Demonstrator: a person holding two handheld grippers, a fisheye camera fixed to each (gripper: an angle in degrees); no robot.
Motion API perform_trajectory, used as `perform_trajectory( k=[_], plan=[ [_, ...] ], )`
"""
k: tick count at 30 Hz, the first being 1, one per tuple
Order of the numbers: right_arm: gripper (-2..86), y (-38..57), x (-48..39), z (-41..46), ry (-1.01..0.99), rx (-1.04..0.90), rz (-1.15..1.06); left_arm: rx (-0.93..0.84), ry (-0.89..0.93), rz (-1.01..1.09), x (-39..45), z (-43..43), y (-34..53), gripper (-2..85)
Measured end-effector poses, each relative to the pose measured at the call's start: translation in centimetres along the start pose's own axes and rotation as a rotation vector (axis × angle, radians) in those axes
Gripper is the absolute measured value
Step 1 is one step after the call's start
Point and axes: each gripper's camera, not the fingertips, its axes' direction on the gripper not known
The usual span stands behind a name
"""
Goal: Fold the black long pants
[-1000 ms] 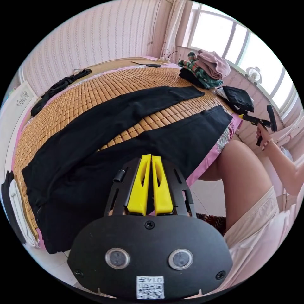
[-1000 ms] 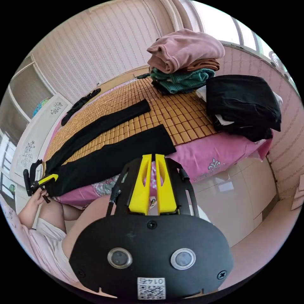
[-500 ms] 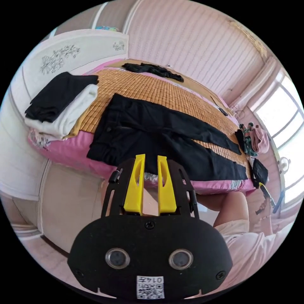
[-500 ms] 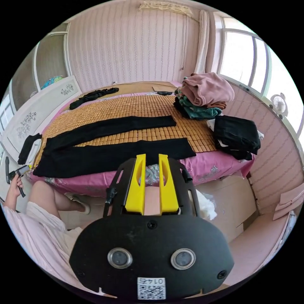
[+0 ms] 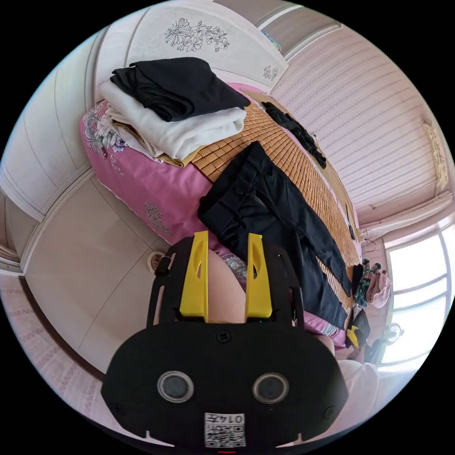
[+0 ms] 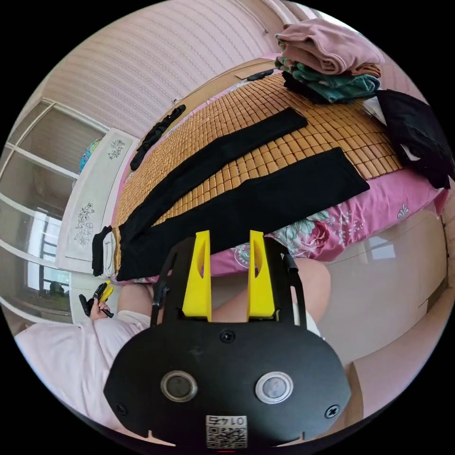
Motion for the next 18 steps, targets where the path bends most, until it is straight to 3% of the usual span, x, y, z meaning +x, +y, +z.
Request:
perform_trajectory(
  k=[5,13,18],
  plan=[
    [11.6,-2.3,4.1,-0.2,-0.045,0.082,0.238,-0.036,-0.012,-0.077,-1.6,0.4,-3.2,13.1],
    [11.9,-5.2,6.5,-0.6,0.077,0.078,0.392,-0.120,-0.108,-0.069,-1.7,0.8,-7.1,13.7],
    [11.7,-7.6,6.8,0.0,0.025,0.068,0.435,-0.177,-0.139,-0.059,-1.5,1.3,-8.6,15.2]
  ],
)
